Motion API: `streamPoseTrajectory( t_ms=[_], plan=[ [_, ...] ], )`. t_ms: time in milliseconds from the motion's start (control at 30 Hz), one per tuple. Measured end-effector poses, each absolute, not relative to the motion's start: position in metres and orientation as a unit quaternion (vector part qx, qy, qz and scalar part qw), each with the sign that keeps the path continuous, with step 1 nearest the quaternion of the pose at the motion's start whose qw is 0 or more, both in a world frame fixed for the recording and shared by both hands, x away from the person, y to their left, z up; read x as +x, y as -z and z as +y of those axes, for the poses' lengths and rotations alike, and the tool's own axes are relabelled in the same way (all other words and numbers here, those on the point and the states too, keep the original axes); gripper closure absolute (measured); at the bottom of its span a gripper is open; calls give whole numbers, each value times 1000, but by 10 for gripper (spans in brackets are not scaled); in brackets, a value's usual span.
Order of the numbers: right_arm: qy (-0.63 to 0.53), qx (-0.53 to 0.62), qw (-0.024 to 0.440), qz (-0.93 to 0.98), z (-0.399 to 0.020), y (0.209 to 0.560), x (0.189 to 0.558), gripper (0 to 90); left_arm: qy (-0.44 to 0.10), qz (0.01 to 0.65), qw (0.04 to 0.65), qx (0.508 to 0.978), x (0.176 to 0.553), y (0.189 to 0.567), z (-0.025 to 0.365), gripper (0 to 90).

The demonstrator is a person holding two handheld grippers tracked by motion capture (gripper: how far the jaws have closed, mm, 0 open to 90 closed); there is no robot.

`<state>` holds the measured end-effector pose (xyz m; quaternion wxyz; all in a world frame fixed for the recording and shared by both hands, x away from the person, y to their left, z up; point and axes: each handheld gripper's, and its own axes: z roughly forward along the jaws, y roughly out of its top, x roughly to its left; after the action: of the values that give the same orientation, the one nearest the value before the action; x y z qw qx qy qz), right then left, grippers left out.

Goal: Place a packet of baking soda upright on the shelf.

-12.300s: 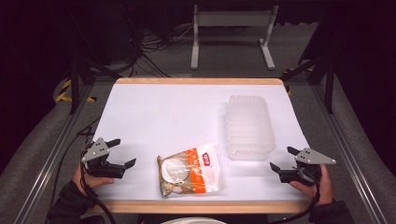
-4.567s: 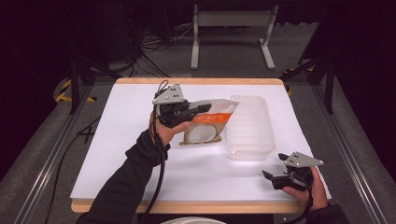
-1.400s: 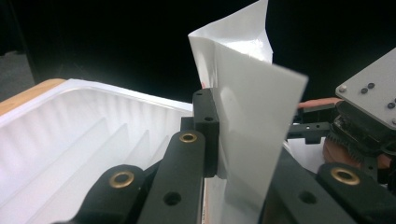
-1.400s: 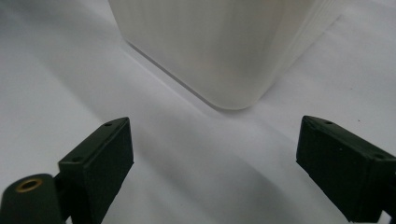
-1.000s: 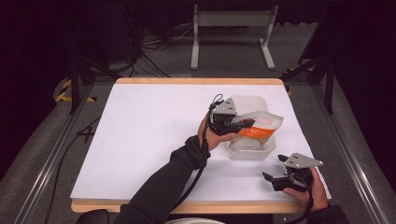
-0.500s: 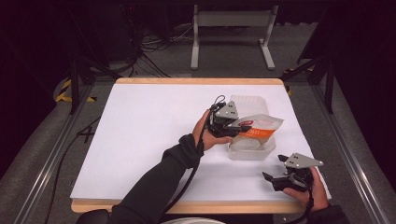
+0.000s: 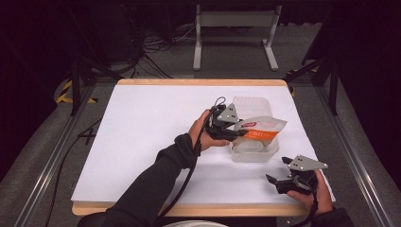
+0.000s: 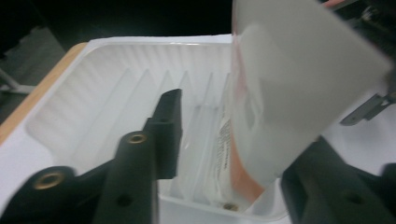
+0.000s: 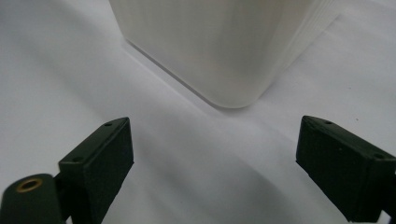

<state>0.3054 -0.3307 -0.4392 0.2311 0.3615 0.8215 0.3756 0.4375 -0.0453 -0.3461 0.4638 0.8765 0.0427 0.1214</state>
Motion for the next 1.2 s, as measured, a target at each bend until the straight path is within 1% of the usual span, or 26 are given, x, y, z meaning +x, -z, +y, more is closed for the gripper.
streamPoseTrajectory(
  t_ms=[67, 167, 200, 233, 267, 400, 500, 567, 700, 1033, 1200],
  plan=[
    [-375, 362, 232, 821, -331, 439, 305, 118, -131, 49, 458, 878, 437, 346, -43, 494],
    [-375, 362, 232, 821, -331, 439, 305, 118, -138, 50, 455, 878, 436, 346, -40, 414],
    [-375, 361, 232, 822, -331, 439, 305, 119, -146, 57, 451, 878, 435, 346, -38, 414],
    [-375, 361, 232, 822, -330, 439, 305, 119, -175, 76, 429, 883, 433, 346, -36, 287],
    [-375, 361, 232, 822, -330, 439, 305, 119, -175, 76, 429, 883, 433, 346, -36, 262],
    [-375, 361, 231, 822, -331, 439, 305, 119, -184, 76, 429, 881, 431, 348, -24, 231],
    [-375, 359, 232, 822, -330, 439, 305, 119, -186, 79, 430, 880, 428, 348, -15, 189],
    [-375, 360, 232, 822, -330, 439, 305, 119, -198, 77, 424, 880, 425, 348, -10, 176],
    [-375, 360, 232, 822, -330, 439, 305, 119, -203, 83, 416, 882, 422, 349, 1, 142],
    [-374, 360, 232, 822, -330, 439, 305, 119, -209, 81, 407, 886, 417, 358, 30, 125],
    [-374, 361, 233, 822, -329, 439, 305, 119, -210, 89, 407, 885, 417, 365, 46, 101]
  ],
)
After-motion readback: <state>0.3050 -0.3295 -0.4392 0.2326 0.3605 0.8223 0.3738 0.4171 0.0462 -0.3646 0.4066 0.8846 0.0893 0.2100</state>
